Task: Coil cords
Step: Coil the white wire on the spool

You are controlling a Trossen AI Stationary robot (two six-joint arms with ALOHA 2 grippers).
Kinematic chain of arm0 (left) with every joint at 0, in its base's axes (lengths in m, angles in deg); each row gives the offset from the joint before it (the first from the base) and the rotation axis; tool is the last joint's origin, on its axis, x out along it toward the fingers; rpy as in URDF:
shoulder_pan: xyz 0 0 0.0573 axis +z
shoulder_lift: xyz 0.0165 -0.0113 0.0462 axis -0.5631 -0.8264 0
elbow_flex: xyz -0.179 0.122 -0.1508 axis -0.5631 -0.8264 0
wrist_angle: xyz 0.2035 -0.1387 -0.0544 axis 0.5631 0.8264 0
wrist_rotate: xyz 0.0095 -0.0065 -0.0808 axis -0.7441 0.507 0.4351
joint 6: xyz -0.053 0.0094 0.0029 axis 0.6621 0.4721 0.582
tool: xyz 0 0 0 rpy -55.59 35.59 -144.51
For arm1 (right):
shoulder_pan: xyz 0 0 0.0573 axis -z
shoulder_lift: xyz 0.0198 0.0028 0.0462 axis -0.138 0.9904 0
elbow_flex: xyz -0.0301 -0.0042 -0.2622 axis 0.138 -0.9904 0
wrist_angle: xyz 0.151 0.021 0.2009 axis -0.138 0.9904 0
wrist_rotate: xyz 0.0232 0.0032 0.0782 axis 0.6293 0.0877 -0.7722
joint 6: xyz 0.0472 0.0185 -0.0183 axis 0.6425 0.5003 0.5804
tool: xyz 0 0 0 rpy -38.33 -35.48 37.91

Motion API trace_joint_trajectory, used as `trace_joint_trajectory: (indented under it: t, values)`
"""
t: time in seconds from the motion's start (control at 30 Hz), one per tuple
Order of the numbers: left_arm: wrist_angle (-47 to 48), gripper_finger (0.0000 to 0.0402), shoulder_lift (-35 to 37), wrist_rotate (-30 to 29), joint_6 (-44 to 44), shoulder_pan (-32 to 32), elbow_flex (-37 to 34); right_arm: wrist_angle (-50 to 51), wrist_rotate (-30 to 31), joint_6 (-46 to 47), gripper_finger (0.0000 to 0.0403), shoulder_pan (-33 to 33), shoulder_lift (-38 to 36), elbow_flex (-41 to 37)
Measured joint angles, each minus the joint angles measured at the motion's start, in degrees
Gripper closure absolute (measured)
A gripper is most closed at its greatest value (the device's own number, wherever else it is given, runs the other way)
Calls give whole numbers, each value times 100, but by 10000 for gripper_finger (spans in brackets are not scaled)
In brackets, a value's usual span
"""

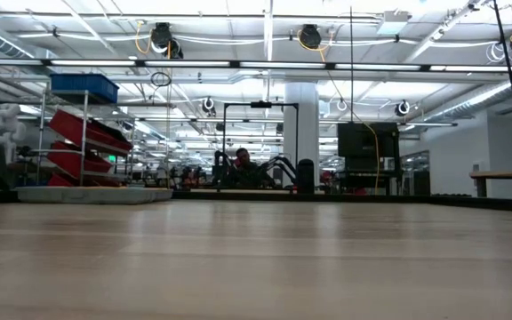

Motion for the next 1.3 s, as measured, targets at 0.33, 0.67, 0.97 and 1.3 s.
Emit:
trace_joint_trajectory:
  t: [0.33, 0.67, 0.97, 1.3]
  values:
    - [-1, 401, 0, -52, 2, 0, 0, -113, 447, 23, 334, -59, 0, 0]
    - [1, 401, 0, -49, 2, 0, 0, -128, 404, 25, 324, -46, 0, 0]
    - [178, 401, 0, 96, 2, -26, 0, -120, 2396, -1294, 323, -480, -343, 0]
    - [509, 401, 0, 1281, 402, 180, 4, -4, 1973, -3076, 323, -565, -1114, 239]
